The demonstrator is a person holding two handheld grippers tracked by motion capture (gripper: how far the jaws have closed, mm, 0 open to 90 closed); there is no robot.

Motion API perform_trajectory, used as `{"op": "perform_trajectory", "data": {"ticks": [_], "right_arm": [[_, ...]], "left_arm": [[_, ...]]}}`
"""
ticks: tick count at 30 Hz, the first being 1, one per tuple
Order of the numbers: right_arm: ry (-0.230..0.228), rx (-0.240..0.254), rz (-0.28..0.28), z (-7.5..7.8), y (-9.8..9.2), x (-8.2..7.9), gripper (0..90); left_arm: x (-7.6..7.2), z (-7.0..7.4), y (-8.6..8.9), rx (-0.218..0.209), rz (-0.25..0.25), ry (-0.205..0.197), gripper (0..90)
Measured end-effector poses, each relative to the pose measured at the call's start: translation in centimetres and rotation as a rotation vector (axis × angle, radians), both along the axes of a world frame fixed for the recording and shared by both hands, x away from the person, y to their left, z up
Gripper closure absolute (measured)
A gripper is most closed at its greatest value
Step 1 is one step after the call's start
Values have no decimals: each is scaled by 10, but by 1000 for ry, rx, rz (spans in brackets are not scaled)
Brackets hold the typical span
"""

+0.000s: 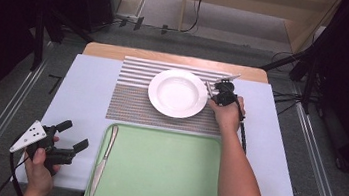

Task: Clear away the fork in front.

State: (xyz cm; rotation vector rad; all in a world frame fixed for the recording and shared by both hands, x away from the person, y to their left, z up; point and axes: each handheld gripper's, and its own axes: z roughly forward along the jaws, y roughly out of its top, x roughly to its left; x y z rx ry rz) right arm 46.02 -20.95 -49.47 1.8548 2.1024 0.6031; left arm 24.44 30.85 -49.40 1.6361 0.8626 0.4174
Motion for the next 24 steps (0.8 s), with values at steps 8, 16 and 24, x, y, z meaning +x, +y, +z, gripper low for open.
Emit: {"op": "perform_trajectory", "data": {"ticks": [8,16,24], "right_arm": [[-31,-48,14,-1,5,-4,838],[-65,-15,12,-3,0,-7,841],[-70,1,4,0,-9,-11,840]], "left_arm": [[0,0,1,-12,-3,4,23],[0,0,2,-20,-5,2,23],[2,0,1,-16,-7,3,23]]}}
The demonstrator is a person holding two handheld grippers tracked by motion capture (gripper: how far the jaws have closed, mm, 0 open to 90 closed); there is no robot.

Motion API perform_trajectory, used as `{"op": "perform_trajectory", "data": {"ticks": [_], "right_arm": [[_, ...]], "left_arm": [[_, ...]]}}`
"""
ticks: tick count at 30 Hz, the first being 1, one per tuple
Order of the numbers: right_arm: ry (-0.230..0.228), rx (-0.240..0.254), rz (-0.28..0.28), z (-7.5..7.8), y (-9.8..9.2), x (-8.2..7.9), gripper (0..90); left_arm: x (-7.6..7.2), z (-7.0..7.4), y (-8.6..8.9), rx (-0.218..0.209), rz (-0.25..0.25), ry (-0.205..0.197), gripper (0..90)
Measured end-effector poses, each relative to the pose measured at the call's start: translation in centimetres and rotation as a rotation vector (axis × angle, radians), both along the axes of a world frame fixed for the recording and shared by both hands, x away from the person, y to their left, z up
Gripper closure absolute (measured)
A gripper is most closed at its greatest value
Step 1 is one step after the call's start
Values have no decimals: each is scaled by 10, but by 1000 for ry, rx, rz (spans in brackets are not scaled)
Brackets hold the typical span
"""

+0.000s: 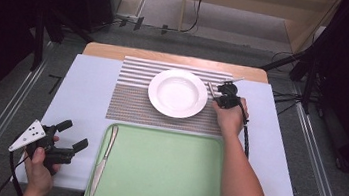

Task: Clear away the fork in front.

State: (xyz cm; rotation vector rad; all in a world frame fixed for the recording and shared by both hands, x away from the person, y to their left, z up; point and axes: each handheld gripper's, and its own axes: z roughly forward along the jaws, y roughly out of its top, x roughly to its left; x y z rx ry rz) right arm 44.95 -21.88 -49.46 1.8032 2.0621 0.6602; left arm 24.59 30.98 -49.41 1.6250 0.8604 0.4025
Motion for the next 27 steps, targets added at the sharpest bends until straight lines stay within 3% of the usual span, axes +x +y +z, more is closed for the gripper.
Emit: {"op": "perform_trajectory", "data": {"ticks": [19,27], "right_arm": [[-75,-6,29,6,-9,-12,841],[-119,13,39,10,-13,-21,840]], "left_arm": [[0,0,-1,7,0,1,23],[0,0,-1,8,-1,2,23]]}}
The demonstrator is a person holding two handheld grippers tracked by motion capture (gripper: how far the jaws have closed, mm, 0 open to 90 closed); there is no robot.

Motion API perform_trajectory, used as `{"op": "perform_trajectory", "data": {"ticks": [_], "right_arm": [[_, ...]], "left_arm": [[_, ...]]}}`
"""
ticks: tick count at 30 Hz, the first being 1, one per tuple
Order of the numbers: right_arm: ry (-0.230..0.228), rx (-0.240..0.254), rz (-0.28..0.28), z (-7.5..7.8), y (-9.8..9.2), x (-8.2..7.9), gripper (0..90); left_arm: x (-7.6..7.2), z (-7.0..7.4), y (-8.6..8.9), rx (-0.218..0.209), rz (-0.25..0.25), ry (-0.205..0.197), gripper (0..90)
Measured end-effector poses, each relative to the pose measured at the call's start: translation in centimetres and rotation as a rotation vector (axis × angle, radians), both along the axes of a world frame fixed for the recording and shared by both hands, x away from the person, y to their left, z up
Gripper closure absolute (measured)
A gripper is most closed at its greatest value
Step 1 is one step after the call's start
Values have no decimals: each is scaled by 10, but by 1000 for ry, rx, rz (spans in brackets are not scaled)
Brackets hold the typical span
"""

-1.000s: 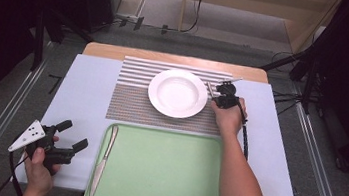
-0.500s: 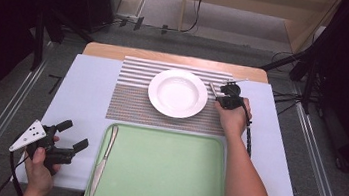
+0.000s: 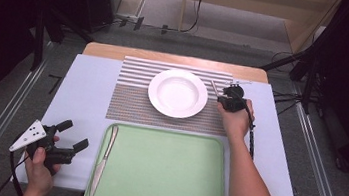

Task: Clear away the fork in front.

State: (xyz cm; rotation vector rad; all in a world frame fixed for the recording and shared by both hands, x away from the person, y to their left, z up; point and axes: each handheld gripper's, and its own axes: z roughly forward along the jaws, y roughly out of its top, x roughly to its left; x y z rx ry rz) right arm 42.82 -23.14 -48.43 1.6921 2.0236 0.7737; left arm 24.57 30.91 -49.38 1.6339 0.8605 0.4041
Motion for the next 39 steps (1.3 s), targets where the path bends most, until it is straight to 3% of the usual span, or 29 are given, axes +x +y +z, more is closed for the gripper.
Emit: {"op": "perform_trajectory", "data": {"ticks": [15,39], "right_arm": [[-76,56,32,-2,-9,-32,840],[-188,100,86,2,-23,-85,840]], "left_arm": [[-1,5,-7,41,13,-5,23],[4,37,-62,78,-103,-18,24]]}}
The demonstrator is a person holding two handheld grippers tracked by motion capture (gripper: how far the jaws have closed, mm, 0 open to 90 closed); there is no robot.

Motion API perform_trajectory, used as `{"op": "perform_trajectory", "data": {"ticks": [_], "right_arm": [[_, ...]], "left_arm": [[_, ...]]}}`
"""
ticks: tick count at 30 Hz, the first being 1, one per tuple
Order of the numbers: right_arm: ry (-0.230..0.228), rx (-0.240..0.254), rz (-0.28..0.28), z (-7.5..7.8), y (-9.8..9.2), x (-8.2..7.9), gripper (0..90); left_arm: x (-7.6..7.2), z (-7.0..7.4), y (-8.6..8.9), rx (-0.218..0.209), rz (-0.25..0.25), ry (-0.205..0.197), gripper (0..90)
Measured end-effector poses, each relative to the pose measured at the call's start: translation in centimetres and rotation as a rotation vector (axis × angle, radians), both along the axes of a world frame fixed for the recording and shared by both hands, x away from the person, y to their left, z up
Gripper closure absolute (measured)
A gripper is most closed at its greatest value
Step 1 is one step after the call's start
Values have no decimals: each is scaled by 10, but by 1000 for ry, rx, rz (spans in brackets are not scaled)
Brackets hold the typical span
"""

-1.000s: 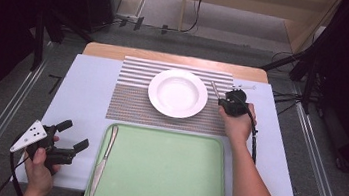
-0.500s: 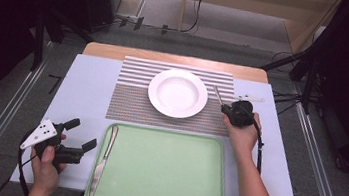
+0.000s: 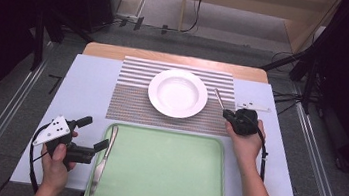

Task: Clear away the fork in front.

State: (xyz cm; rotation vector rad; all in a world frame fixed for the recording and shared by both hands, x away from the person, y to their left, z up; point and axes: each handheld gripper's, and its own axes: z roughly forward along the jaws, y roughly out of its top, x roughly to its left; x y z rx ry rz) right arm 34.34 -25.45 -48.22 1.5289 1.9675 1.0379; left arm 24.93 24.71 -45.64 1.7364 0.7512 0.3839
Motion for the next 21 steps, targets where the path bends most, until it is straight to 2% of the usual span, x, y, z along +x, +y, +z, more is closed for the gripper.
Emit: {"op": "perform_trajectory", "data": {"ticks": [11,19,21], "right_arm": [[-57,32,43,8,4,-27,840],[-97,56,72,14,9,-48,840],[-101,56,72,14,9,-51,840]], "left_arm": [[7,14,-34,12,-64,-4,24],[13,17,-66,15,-114,6,24],[14,17,-69,14,-118,6,24]]}}
